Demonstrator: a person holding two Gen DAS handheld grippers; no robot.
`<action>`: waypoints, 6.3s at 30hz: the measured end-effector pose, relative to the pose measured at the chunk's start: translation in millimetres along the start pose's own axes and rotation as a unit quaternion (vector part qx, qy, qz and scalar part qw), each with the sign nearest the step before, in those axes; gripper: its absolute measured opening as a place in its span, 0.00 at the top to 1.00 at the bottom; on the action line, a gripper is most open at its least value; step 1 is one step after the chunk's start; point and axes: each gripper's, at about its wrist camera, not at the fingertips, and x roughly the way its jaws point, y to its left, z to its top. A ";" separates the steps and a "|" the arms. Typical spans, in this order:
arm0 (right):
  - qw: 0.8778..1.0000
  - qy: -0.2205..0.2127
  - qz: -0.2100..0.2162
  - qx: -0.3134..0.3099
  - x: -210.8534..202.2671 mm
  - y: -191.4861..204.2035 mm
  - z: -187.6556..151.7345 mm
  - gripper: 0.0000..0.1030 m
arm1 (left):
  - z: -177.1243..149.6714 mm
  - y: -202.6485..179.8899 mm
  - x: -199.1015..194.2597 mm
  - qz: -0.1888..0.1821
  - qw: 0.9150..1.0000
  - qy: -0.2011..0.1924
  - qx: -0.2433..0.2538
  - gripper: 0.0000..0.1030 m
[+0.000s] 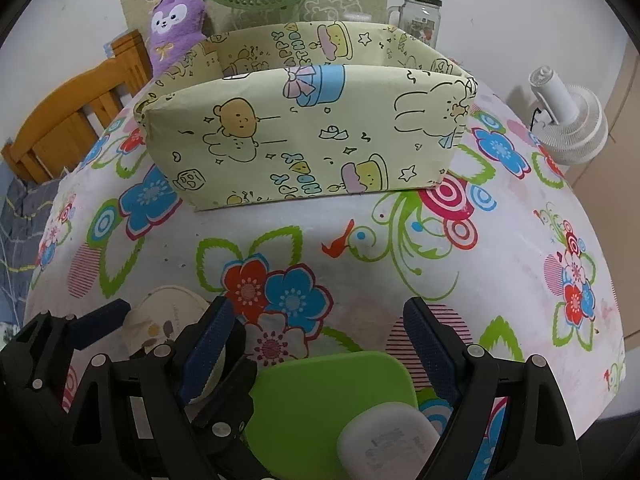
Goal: Organize rigid objects
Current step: 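Move the left tool down to the round hedgehog-lid container while the right tool approaches the black key, then close the left tool on the round container while the right tool grasps the black key, then carry the round container with the left tool and the key with the right tool over the fabric box, then lower the round container into the box with the left tool while the right tool releases the key inside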
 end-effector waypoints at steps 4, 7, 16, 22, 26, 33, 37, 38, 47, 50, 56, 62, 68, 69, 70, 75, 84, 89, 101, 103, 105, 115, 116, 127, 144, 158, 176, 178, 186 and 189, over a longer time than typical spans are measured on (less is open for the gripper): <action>1.000 -0.002 0.000 -0.001 -0.7 1.6 -1.7 0.14 | -1.5 0.3 -0.6 -0.003 1.000 -0.005 0.008 0.02; 1.000 0.000 -0.007 -0.004 0.5 2.6 -4.2 0.14 | -2.5 0.4 2.5 0.009 1.000 -0.002 0.019 0.04; 1.000 -0.003 -0.018 0.006 1.9 0.0 -6.9 0.14 | -5.9 -4.8 -1.7 0.015 0.999 -0.001 0.034 0.17; 1.000 -0.012 -0.001 0.009 -4.6 7.1 -5.5 0.14 | -5.4 3.2 -9.8 0.022 0.999 -0.007 0.022 0.17; 1.000 -0.012 0.007 -0.003 -5.2 17.2 -6.9 0.14 | -9.0 9.9 -14.4 0.034 0.999 -0.009 0.020 0.17; 0.999 -0.004 0.010 -0.030 0.1 36.5 -12.1 0.17 | -19.6 20.5 -15.8 0.048 0.999 0.001 0.010 0.17; 0.999 0.008 0.018 -0.044 4.1 45.3 -14.1 0.26 | -24.8 26.5 -16.8 0.054 0.999 0.006 0.002 0.17; 0.999 0.011 0.021 -0.044 5.4 45.6 -14.3 0.29 | -25.1 27.9 -16.5 0.054 0.999 0.006 0.001 0.17; 0.998 0.016 0.027 -0.046 8.7 48.5 -14.8 0.66 | -27.4 30.8 -16.5 0.050 0.999 0.003 -0.008 0.17; 0.999 0.017 0.025 -0.046 9.2 49.7 -13.4 0.66 | -26.5 30.8 -16.5 0.049 0.999 0.005 -0.008 0.17; 0.999 0.001 0.022 -0.044 4.6 47.7 -5.2 0.66 | -21.2 31.1 -21.2 0.053 0.999 -0.001 -0.008 0.17; 0.999 -0.015 0.021 -0.029 -7.7 39.5 7.8 0.66 | -6.5 25.0 -30.9 0.052 0.999 -0.015 -0.003 0.17; 0.999 -0.029 0.020 -0.019 -24.0 23.9 20.4 0.66 | 8.8 11.1 -43.0 0.050 0.998 -0.030 0.007 0.17; 0.999 -0.032 0.019 -0.019 -26.2 22.7 22.5 0.66 | 10.6 9.3 -44.8 0.050 0.998 -0.032 0.008 0.17; 0.999 -0.034 0.018 -0.019 -29.0 20.5 24.2 0.66 | 12.8 6.8 -47.0 0.050 0.998 -0.035 0.009 0.17; 0.999 -0.046 0.013 -0.017 -44.4 5.8 34.2 0.66 | 24.6 -6.3 -58.9 0.046 0.998 -0.049 0.010 0.17; 0.997 -0.067 0.010 -0.022 -70.2 -13.2 50.4 0.66 | 39.3 -26.7 -80.1 0.047 0.996 -0.072 -0.003 0.17; 0.997 -0.076 0.011 -0.023 -82.4 -21.5 57.9 0.66 | 45.5 -34.7 -90.9 0.049 0.996 -0.079 -0.009 0.17; 0.996 -0.090 0.012 -0.009 -105.2 -45.1 73.5 0.66 | 64.5 -58.8 -111.3 0.066 0.992 -0.103 0.002 0.17; 0.996 -0.093 0.010 -0.008 -108.7 -48.4 76.5 0.66 | 66.8 -61.5 -113.8 0.065 0.992 -0.106 0.003 0.17; 0.995 -0.097 0.008 -0.007 -111.9 -52.1 79.9 0.66 | 69.9 -64.6 -116.4 0.064 0.992 -0.109 0.003 0.17; 0.994 -0.112 0.011 -0.004 -122.0 -66.1 95.2 0.66 | 85.9 -77.2 -126.2 0.063 0.990 -0.125 0.003 0.17; 0.994 -0.112 0.011 -0.004 -121.9 -67.0 97.1 0.66 | 87.4 -77.9 -126.2 0.063 0.990 -0.126 0.001 0.17; 0.994 -0.110 0.022 -0.015 -108.8 -69.3 118.1 0.66 | 107.4 -77.3 -118.6 0.070 0.988 -0.139 -0.006 0.17; 0.995 -0.096 0.030 -0.019 -66.0 -65.2 152.3 0.66 | 140.7 -62.2 -83.2 0.073 0.990 -0.123 -0.008 0.17; 0.997 -0.070 0.037 -0.013 -27.2 -62.0 166.0 0.66 | 155.4 -50.9 -50.1 0.077 0.992 -0.098 -0.008 0.17; 0.999 -0.035 0.024 0.005 -4.1 -64.0 160.2 0.64 | 152.5 -46.2 -26.7 0.063 0.995 -0.073 -0.003 0.17; 0.999 -0.035 0.020 0.004 -4.9 -64.2 161.2 0.62 | 153.3 -46.0 -26.9 0.060 0.996 -0.073 -0.005 0.17; 0.998 -0.051 -0.006 0.023 -17.1 -74.6 168.2 0.42 | 165.3 -50.9 -31.5 0.045 0.995 -0.086 -0.004 0.17; 0.998 -0.055 -0.016 0.033 -18.8 -82.5 171.8 0.38 | 172.6 -56.7 -30.7 0.037 0.995 -0.091 -0.001 0.17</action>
